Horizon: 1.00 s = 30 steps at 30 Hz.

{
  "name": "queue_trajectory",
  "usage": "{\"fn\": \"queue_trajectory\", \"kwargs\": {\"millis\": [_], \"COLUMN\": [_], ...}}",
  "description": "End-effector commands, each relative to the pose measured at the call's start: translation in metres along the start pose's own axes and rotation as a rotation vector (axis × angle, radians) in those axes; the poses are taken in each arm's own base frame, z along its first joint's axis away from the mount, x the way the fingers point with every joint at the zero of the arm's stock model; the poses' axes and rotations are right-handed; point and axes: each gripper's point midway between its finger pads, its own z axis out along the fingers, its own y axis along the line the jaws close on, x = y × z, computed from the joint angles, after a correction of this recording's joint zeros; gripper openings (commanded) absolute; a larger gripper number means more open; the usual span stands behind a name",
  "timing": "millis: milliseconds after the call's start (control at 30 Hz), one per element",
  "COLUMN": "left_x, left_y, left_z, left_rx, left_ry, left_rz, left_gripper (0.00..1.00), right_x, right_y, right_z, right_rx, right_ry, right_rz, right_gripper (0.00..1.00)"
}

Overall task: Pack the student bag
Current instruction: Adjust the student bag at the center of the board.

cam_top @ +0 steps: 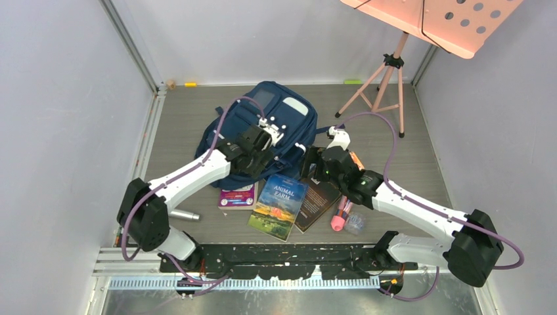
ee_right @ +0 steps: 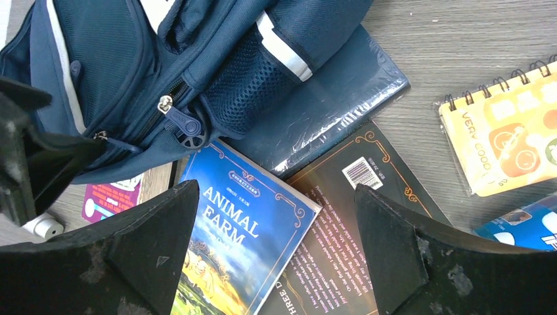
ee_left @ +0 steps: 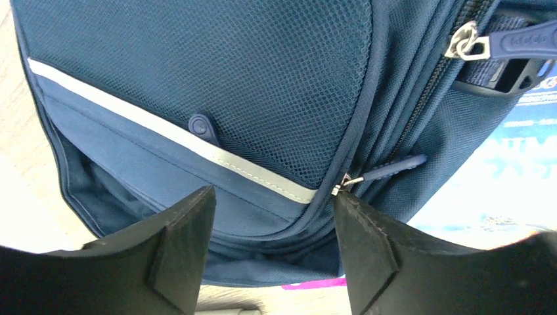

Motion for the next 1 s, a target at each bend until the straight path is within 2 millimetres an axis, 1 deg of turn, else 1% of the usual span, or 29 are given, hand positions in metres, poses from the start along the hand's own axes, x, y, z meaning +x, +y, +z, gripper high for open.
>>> {"fn": "queue_trajectory", "kwargs": {"millis": [0,67,133,167,200,267,433,533,600,667,700,733,767,800,833,867,967], "left_x": [0.003,0.007,0.007,0.004,-0.002,-0.018,-0.075,-0.098,-0.106,-0.110,-0.111,-0.112,-0.111,-0.112,-0.112,-0.111,-0.110], "left_y": [0.005,0.010,0.017,0.020,0.025,0.032,0.051,0.066,0.073,0.076,0.076,0.075,0.073,0.072,0.070,0.069,0.068], "left_z": [0.018,0.023,0.023,0.020,0.013,-0.003,-0.052,-0.072,-0.079,-0.082,-0.083,-0.084,-0.085,-0.086,-0.086,-0.087,-0.089], "left_rx": [-0.062,-0.107,-0.149,-0.165,-0.175,-0.181,-0.176,-0.184,-0.188,-0.179,-0.164,-0.146,-0.124,-0.107,-0.096,-0.087,-0.070], "left_ry": [0.031,0.072,0.088,0.078,0.048,-0.028,-0.250,-0.309,-0.337,-0.360,-0.369,-0.380,-0.390,-0.398,-0.407,-0.416,-0.441], "left_rz": [0.008,0.017,0.020,0.016,0.001,-0.033,-0.104,-0.113,-0.131,-0.146,-0.158,-0.171,-0.180,-0.182,-0.184,-0.185,-0.190], "left_gripper": [0.52,0.30,0.06,0.00,0.00,0.00,0.00,0.00,0.00,0.00,0.00,0.00,0.00,0.00,0.00,0.00,0.00], "right_x": [-0.017,-0.014,-0.012,-0.014,-0.012,-0.015,-0.021,-0.029,-0.034,-0.037,-0.042,-0.041,-0.047,-0.046,-0.053,-0.053,-0.062], "right_y": [0.010,0.014,0.021,0.027,0.027,0.034,0.041,0.050,0.057,0.061,0.065,0.064,0.068,0.068,0.075,0.076,0.087], "right_z": [-0.005,-0.006,-0.008,-0.011,-0.013,-0.017,-0.020,-0.021,-0.020,-0.016,-0.015,-0.009,-0.008,-0.002,-0.002,0.003,0.012], "right_rx": [-0.053,-0.088,-0.141,-0.178,-0.195,-0.244,-0.273,-0.305,-0.332,-0.346,-0.358,-0.341,-0.345,-0.335,-0.359,-0.354,-0.378], "right_ry": [-0.067,-0.068,-0.069,-0.076,-0.080,-0.094,-0.102,-0.130,-0.154,-0.174,-0.192,-0.191,-0.208,-0.210,-0.235,-0.237,-0.271], "right_rz": [0.023,0.013,0.004,0.004,-0.011,-0.040,-0.090,-0.079,-0.066,-0.048,-0.028,-0.015,0.021,0.036,0.074,0.093,0.189], "right_gripper": [0.93,0.90,0.89,0.89,0.89,0.89,0.87,0.84,0.82,0.80,0.79,0.75,0.73,0.70,0.68,0.64,0.58]}}
